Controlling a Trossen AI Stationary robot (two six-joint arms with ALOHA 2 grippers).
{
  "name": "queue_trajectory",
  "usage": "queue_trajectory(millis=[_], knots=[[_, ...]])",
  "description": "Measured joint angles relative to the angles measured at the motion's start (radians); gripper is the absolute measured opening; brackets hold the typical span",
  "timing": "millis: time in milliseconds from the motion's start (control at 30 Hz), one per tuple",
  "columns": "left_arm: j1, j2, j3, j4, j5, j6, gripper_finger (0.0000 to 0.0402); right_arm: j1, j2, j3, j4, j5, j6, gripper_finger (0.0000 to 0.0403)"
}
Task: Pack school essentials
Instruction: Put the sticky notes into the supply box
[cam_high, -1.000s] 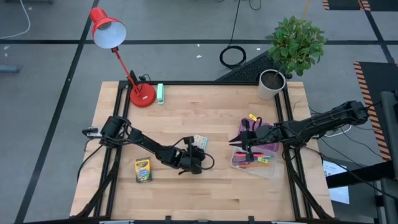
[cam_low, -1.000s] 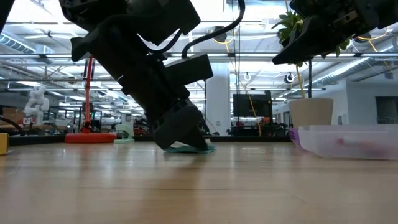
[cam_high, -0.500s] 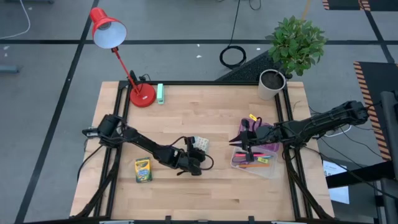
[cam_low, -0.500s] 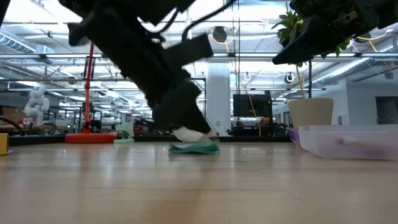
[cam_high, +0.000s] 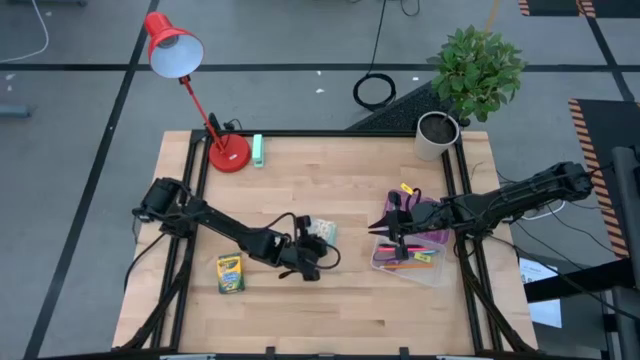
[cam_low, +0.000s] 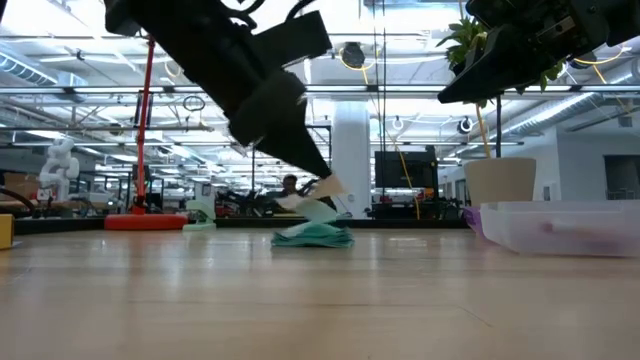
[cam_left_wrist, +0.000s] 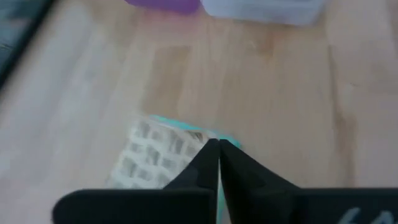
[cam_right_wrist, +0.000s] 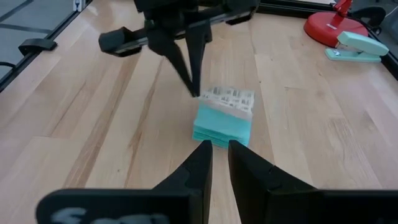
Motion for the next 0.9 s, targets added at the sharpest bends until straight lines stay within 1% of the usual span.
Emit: queue_trajectory(millis=[100,167,233,333,433,500,600,667,733,800,833,900], knots=[[0.014,-0.001,0.000,-0.060,0.081,-0.092,0.0058,0.000,0.000,0.000,0.000,0.000,0.008,0.0044],[0.019,-0.024,-0.001,-0.139,0.097,-0.136,0.0090,0.002,0.000,0.000,-0.001,0.000,0.016,0.0044],[0.024,-0.053,0.001,-0.190,0.088,-0.158,0.0119,0.003,0.000,-0.004,0.007,0.000,0.018,0.0044],[0.031,-0.108,0.000,-0.299,0.074,-0.165,0.0145,0.002,0.001,-0.041,0.054,0.004,0.018,0.0044],[0.045,-0.164,0.000,-0.347,0.032,-0.129,0.0155,-0.008,0.004,-0.089,0.144,0.038,0.018,0.0044],[0.057,-0.191,-0.005,-0.345,-0.007,-0.086,0.0156,-0.023,0.013,-0.104,0.199,0.067,0.025,0.0044],[0.087,-0.223,-0.077,-0.256,-0.010,-0.021,0.0156,-0.051,0.047,-0.094,0.253,0.081,0.032,0.0044],[0.109,-0.236,-0.161,-0.099,0.024,0.010,0.0156,-0.062,0.076,-0.078,0.271,0.081,0.060,0.0044],[0.130,-0.244,-0.244,0.060,0.073,0.033,0.0156,-0.066,0.122,-0.042,0.277,0.076,0.079,0.0044],[0.148,-0.244,-0.295,0.240,0.169,0.059,0.0156,-0.056,0.166,-0.017,0.258,0.075,0.097,0.0044],[0.159,-0.245,-0.314,0.297,0.212,0.075,0.0156,-0.049,0.196,-0.001,0.254,0.075,0.108,0.0044],[0.178,-0.245,-0.337,0.353,0.265,0.105,0.0156,-0.035,0.253,0.033,0.243,0.071,0.130,0.0044]])
